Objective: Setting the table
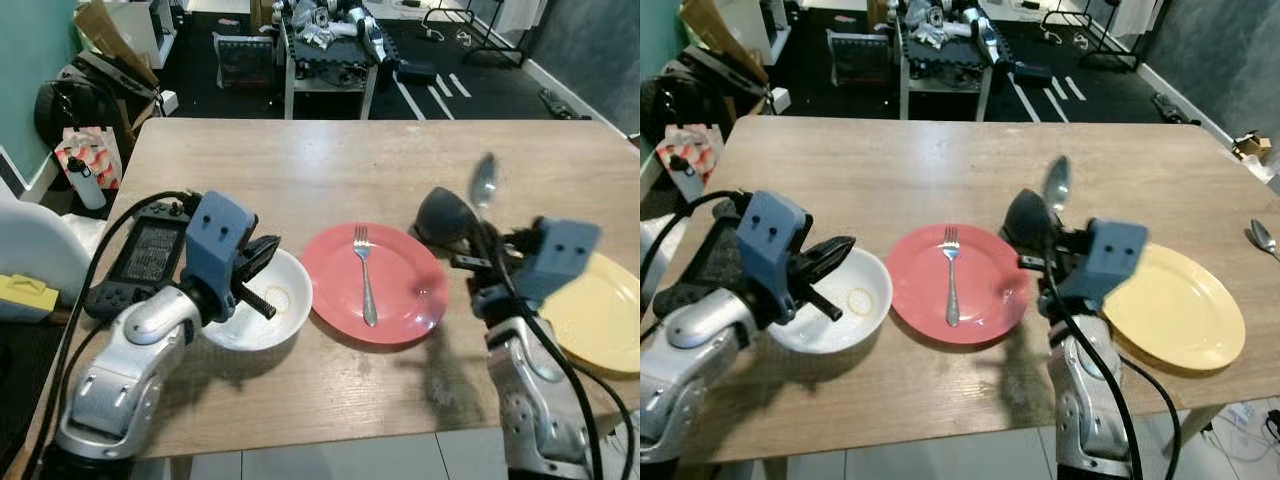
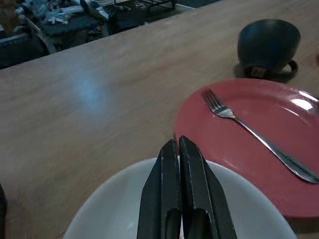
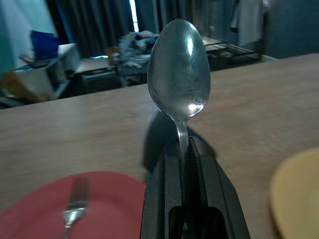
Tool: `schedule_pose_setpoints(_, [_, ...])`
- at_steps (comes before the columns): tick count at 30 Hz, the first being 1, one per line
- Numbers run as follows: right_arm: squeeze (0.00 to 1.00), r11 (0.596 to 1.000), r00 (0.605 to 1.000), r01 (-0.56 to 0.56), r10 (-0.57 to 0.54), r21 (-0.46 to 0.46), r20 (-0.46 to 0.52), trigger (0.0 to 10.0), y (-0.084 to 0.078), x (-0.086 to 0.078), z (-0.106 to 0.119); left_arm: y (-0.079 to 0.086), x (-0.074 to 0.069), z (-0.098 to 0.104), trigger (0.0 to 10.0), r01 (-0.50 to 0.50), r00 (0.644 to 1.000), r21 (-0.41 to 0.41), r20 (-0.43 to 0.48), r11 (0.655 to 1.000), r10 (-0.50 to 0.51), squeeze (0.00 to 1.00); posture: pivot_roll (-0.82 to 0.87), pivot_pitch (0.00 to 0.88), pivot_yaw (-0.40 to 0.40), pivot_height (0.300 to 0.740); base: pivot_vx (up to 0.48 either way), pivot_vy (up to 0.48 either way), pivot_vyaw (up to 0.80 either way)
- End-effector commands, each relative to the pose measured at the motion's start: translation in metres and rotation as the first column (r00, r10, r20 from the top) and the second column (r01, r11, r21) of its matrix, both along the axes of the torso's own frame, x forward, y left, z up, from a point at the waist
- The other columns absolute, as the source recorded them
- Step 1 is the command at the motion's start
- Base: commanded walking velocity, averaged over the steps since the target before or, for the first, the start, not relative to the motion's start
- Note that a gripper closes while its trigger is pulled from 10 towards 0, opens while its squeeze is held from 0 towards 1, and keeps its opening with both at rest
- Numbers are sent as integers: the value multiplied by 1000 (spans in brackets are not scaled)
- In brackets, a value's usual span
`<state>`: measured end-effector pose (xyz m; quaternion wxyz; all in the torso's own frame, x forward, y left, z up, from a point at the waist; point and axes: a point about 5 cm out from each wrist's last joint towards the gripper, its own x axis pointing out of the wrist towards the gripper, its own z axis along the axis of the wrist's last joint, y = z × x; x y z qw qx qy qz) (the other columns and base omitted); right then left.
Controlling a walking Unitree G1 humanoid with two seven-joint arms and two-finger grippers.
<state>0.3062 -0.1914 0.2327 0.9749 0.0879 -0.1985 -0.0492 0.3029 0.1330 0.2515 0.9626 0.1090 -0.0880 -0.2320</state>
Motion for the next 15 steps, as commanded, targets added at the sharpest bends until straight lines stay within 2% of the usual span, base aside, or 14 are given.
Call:
schedule_pose_setpoints(1, [0,999,999,33,-33,2,10,10000,-4,-4,0,-1,1,-2,10000,-13,1000,-8,1,1000,13,0,87,164,43,740,0,0,0])
schedule_pose_setpoints(5, [0,999,999,44,-44,3,4,10000,-5,-3,-1,-1,2,-2,10000,-20,1000,-15,1,1000,20,0,88,161,43,740,0,0,0])
schedule_pose_setpoints(12, [0,992,992,126,-126,10,-9,10000,-18,0,-2,-1,6,-1,10000,-45,999,-17,13,999,45,0,87,152,44,740,0,0,0])
schedule_pose_setpoints(15, [0,984,984,179,-179,16,-9,10000,-26,-1,0,-2,7,-1,10000,-49,999,-20,18,999,49,0,83,143,40,740,0,0,-706])
